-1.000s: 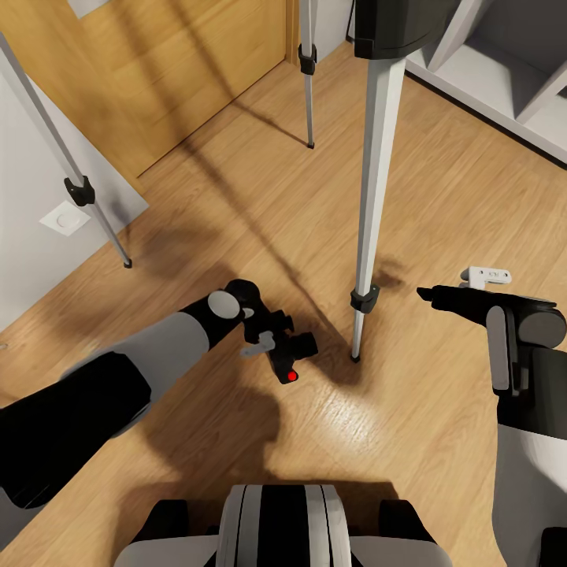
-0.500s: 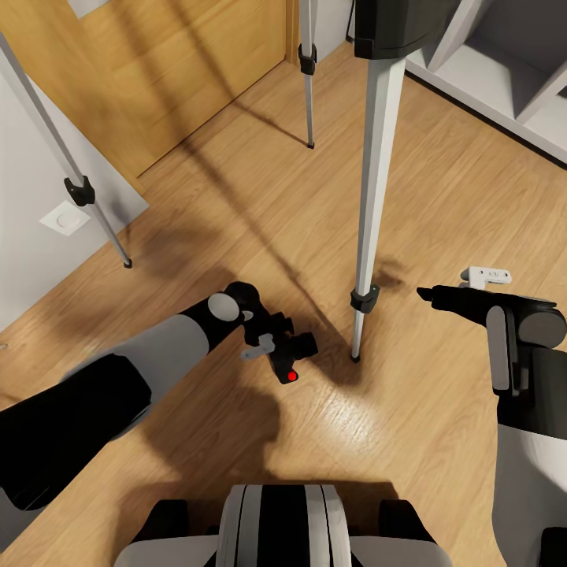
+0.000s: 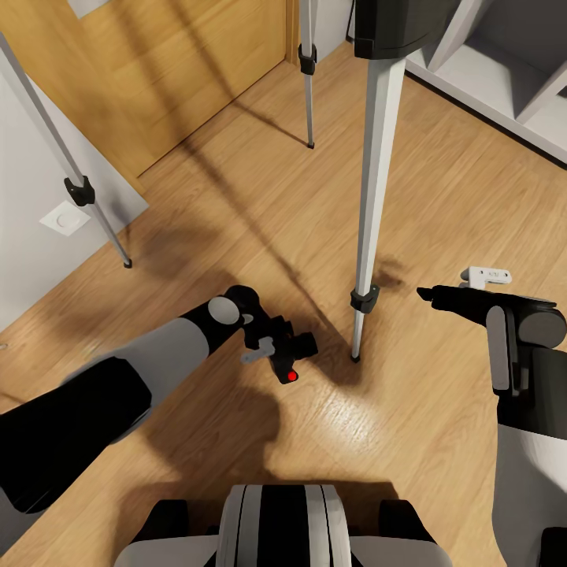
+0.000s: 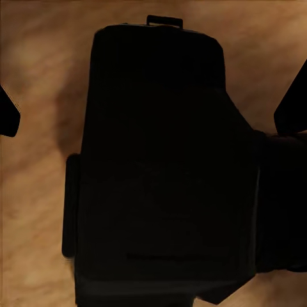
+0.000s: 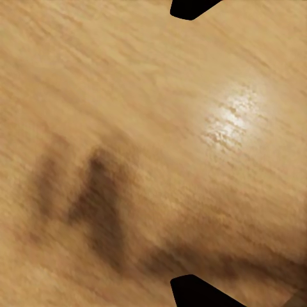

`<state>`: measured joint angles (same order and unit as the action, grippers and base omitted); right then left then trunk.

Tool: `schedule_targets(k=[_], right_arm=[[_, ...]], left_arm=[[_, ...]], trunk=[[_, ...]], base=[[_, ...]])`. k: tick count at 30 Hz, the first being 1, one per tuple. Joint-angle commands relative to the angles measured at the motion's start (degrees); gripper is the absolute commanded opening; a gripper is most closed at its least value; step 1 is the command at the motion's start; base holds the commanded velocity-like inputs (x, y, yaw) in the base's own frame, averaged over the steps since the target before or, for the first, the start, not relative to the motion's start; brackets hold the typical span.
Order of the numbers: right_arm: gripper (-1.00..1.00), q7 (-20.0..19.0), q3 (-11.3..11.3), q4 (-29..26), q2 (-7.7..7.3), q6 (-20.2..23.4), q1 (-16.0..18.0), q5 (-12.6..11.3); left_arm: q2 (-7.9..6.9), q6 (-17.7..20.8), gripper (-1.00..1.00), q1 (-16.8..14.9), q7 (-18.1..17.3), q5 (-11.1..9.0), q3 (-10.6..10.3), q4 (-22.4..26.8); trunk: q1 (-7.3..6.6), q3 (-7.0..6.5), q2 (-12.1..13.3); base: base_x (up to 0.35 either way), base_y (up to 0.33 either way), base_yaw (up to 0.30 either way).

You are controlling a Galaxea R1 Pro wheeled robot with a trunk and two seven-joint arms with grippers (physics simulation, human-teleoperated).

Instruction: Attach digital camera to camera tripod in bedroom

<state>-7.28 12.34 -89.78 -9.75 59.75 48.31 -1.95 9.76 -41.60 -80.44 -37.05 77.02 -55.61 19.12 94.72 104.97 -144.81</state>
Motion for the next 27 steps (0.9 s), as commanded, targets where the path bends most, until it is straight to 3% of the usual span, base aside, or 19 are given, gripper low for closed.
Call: schedule_targets(k=[1, 3, 4, 27], right_arm=[[1.0, -0.1, 0.06, -0.04, -0.01, 0.25, 0.03, -0.16], [1.0, -0.1, 0.06, -0.04, -0.01, 0.25, 0.03, -0.16], [1.0, -0.1, 0.06, -0.04, -0.01, 0.25, 0.03, -0.16], [1.0, -0.1, 0.06, -0.02, -0.01, 0.25, 0.03, -0.16]], left_arm=[[-0.02, -0.15, 1.0, 0.04, -0.05, 0.14, -0.09, 0.05], [-0.03, -0.15, 1.0, 0.09, -0.07, 0.16, -0.09, 0.05], [-0.04, -0.15, -1.0, 0.13, -0.08, 0.17, -0.1, 0.05], [-0.09, -0.15, -1.0, 0.15, -0.25, 0.32, -0.11, 0.04]], trunk=[[-0.01, 0.03, -0.01], [-0.01, 0.03, -0.01], [-0.01, 0.03, -0.01], [-0.01, 0.03, -0.01]], base=[[0.0, 0.0, 0.0], [0.0, 0.0, 0.0], [0.0, 0.0, 0.0], [0.0, 0.0, 0.0]])
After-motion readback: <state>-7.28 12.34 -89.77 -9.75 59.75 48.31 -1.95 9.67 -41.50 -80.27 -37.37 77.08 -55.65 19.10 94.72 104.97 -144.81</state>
